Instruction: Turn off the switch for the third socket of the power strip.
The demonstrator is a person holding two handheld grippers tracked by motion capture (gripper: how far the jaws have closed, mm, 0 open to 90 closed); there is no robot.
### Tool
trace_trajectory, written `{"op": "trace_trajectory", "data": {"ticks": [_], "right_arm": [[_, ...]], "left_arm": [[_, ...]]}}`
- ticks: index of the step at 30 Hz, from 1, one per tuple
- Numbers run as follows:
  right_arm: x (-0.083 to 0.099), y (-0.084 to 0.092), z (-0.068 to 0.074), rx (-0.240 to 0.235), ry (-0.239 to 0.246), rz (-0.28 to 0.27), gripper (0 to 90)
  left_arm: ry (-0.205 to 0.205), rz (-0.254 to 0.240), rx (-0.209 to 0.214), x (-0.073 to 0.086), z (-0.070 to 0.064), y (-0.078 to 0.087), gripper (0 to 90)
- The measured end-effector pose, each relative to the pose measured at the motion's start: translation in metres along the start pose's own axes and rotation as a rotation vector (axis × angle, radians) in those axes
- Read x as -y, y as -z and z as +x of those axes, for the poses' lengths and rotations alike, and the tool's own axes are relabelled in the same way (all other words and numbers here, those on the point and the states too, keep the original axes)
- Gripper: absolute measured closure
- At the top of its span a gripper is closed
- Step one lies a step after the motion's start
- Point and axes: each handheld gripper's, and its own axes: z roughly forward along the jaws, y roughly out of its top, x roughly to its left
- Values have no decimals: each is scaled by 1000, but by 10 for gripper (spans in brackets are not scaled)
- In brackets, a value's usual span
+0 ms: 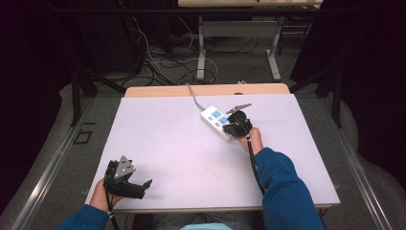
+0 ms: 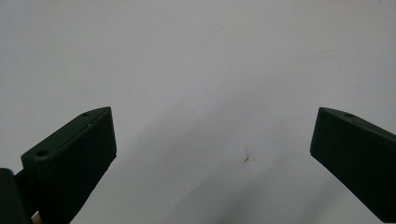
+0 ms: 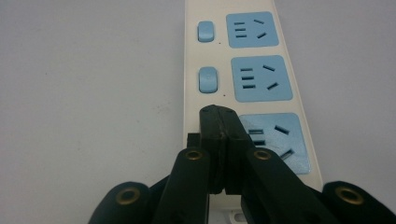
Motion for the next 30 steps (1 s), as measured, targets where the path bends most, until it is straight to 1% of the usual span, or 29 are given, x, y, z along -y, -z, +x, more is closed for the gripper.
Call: {"op": "trace_trajectory", "data": {"ticks": [1,4,5,10,11,15,17,21,22,23,25,27,30], "right_arm": [[0,1,0,6,2,9,900],[0,0,0,1,0,6,900],[0,1,0,7,0,8,900],[0,0,0,6,-2,7,900],[0,1,0,4,-6,9,900],[0,0,0,6,-4,12,900],[1,0,0,5,-13,13,900],[1,0,0,5,-14,12,900],[1,0,0,5,-14,12,900],[1,0,0,6,-13,12,900],[1,0,0,6,-14,11,900],[1,0,-1,-4,-17,2,900],[1,0,0,5,-15,10,900]], "left_arm": [[0,1,2,0,0,0,1],[0,1,3,0,0,0,1],[0,2,1,0,0,0,1],[1,1,2,0,0,0,1],[-6,0,-3,0,0,0,1],[-7,0,-3,0,0,0,1],[3,-3,0,0,-1,0,1],[-1,1,1,0,0,0,1],[1,-9,-7,0,-1,-1,1],[0,1,1,0,0,0,1],[0,2,1,0,0,0,1],[-1,2,2,0,0,0,2],[-1,2,1,0,0,0,1]]}}
